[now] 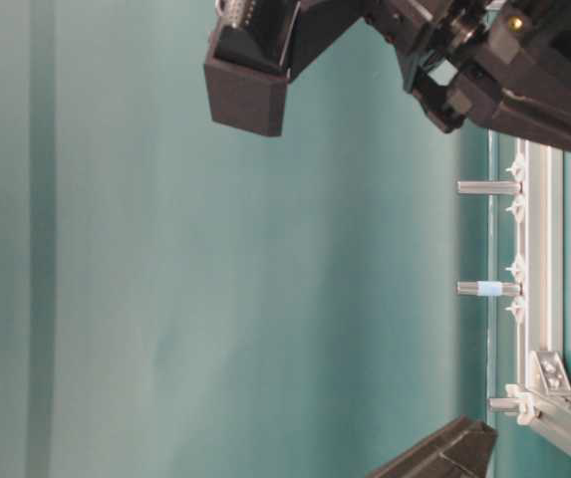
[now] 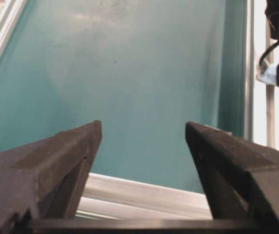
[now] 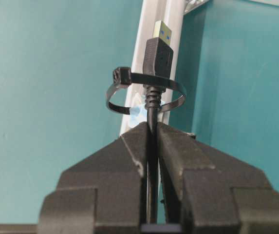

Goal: Insert the wire through the string loop located in the center.
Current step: 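Open the left gripper and move it to the connector past the loop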

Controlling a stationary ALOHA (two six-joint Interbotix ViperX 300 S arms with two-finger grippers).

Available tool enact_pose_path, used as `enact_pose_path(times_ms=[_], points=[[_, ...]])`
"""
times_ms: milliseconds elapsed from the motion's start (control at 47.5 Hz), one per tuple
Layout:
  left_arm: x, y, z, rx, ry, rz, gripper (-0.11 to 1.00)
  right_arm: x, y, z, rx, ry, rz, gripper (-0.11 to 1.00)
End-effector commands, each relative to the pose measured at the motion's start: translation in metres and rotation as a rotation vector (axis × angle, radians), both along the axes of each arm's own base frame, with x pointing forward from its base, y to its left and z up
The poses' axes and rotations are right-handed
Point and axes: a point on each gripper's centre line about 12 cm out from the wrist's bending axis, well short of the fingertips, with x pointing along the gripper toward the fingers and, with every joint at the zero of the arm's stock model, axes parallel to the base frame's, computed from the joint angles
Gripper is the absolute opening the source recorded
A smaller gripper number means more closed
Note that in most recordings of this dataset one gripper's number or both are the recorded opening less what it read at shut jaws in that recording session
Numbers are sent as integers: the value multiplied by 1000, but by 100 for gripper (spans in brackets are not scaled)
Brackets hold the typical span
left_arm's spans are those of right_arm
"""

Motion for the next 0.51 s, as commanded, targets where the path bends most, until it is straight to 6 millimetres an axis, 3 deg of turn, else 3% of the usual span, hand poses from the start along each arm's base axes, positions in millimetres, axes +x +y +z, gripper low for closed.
enact_pose_path(times_ms=[0,295,484], points=[[5,-2,11,5,-35,-11,82,6,0,11,3,-41,2,7],[18,-18,24,2,-55,-64,82,6,0,11,4,-41,0,7],[29,-32,24,-14,23,-112,82,6,0,12,4,-43,0,7]])
